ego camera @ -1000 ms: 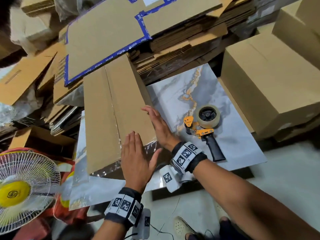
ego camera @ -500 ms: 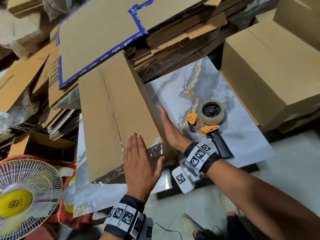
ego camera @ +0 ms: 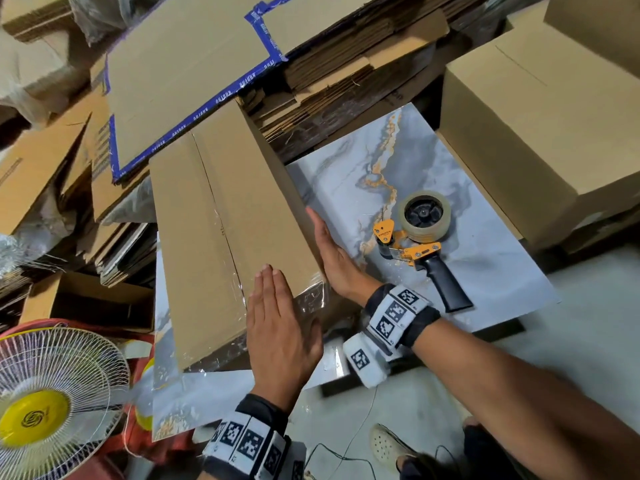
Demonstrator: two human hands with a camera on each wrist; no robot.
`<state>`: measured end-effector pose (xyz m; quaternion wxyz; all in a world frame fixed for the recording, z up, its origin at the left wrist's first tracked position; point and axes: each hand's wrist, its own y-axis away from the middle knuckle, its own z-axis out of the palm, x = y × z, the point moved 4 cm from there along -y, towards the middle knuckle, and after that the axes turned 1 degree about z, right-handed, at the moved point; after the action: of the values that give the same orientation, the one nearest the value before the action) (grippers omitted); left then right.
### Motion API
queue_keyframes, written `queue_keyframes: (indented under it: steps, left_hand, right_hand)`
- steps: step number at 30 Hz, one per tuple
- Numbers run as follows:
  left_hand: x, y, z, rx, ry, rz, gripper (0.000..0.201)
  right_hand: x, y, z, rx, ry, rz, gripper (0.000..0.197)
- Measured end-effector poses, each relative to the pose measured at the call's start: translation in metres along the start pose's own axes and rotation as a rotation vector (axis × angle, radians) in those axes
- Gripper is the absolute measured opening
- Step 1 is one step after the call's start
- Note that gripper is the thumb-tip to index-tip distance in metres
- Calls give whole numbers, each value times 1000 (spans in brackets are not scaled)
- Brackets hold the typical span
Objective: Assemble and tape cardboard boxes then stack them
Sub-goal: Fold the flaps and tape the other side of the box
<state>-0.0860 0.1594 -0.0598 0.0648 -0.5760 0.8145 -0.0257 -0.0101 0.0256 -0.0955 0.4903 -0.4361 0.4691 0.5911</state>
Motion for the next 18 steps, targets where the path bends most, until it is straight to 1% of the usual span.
queue_keyframes:
  steps: [2, 4, 8, 10, 12, 14, 16, 18]
  left_hand:
    - [-2, 0, 2, -12, -10, -4, 104]
    - [-3, 1, 2, -22, -10, 7, 104]
    - [-1, 0, 0, -39, -6, 4, 105]
    - [1, -1, 0, -44, 2, -7, 105]
    - [2, -2, 0, -48, 3, -20, 105]
    - [2, -2, 2, -58, -1, -24, 105]
    - [1, -2, 3, -66, -13, -33, 105]
    - [1, -1, 2, -73, -9, -31, 105]
  right_hand:
    - [-6, 6, 8, -30, -35, -22, 52]
    - [4, 2, 8, -54, -15, -17, 54]
    - [21, -7, -2, -153, 144, -1, 76]
    - [12, -7, -5, -147, 118, -30, 75]
    - [-2, -7, 0, -128, 4, -69, 69]
    - [-9, -8, 9, -98, -64, -72, 68]
    - [-3, -10, 15, -88, -13, -40, 68]
    - [8, -11, 9, -106, 107, 4, 70]
